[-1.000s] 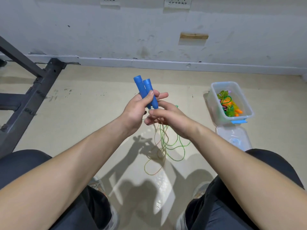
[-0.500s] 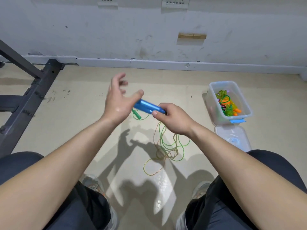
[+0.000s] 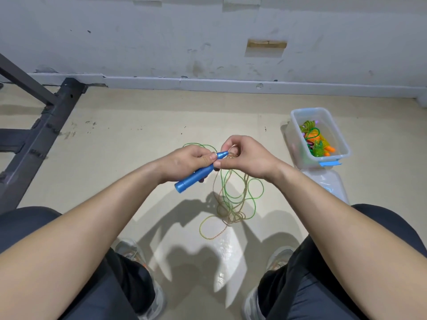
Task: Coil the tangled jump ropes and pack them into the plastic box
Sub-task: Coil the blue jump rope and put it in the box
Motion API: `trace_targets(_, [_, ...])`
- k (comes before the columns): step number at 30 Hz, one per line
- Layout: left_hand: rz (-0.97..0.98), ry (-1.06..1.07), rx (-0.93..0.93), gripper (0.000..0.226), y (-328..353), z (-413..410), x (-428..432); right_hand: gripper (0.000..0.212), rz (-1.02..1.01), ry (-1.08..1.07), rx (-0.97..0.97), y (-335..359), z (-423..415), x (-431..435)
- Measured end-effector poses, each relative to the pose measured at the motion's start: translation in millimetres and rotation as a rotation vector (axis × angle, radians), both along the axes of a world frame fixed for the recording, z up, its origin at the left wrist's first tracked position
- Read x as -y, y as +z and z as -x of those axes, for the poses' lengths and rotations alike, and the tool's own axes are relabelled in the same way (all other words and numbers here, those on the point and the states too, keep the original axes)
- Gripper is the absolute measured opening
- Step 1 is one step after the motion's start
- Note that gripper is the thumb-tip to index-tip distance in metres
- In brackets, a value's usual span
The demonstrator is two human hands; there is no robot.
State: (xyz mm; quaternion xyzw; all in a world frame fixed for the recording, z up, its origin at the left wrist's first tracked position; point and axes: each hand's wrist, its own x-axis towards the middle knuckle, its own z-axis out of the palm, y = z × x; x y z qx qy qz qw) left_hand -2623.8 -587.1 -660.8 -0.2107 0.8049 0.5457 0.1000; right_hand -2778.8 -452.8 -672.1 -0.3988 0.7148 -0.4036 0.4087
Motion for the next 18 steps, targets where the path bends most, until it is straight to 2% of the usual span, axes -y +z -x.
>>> trace_targets(4, [-0.194,0.067,0.032,0.035,-0.9,-4.1,7.2,0.007,0.094,-0.022,0.165,2.7,9.7,-3.4])
trace_targets(7, [-0.384,0.093,0.024,0.022,0.1,-6.7,6.6,0.012,0.136,-0.044,0.236,6.8,12.8,-4.2])
trace_targets(9, [-0.514,0.122,0.03,0.027,-1.1,-7.5,2.7,0.009,0.145,-0.056,0.251,8.2,12.4,-4.7])
trace_targets(12, [-0.652,0.157,0.051,0.032,-3.8,-9.8,-3.6,0.006,0.125,-0.034,0.197,8.2,15.9,-5.6])
trace_targets(16, [-0.686,0.151,0.091,0.027,-9.6,-14.4,-4.0,0.01,0.036,0.019,0.051,6.2,25.8,-8.1])
trace_targets(18, [-0.685,0.146,0.102,0.026,-11.3,-16.1,-5.3,0.01,0.012,0.029,0.054,7.1,28.6,-10.4])
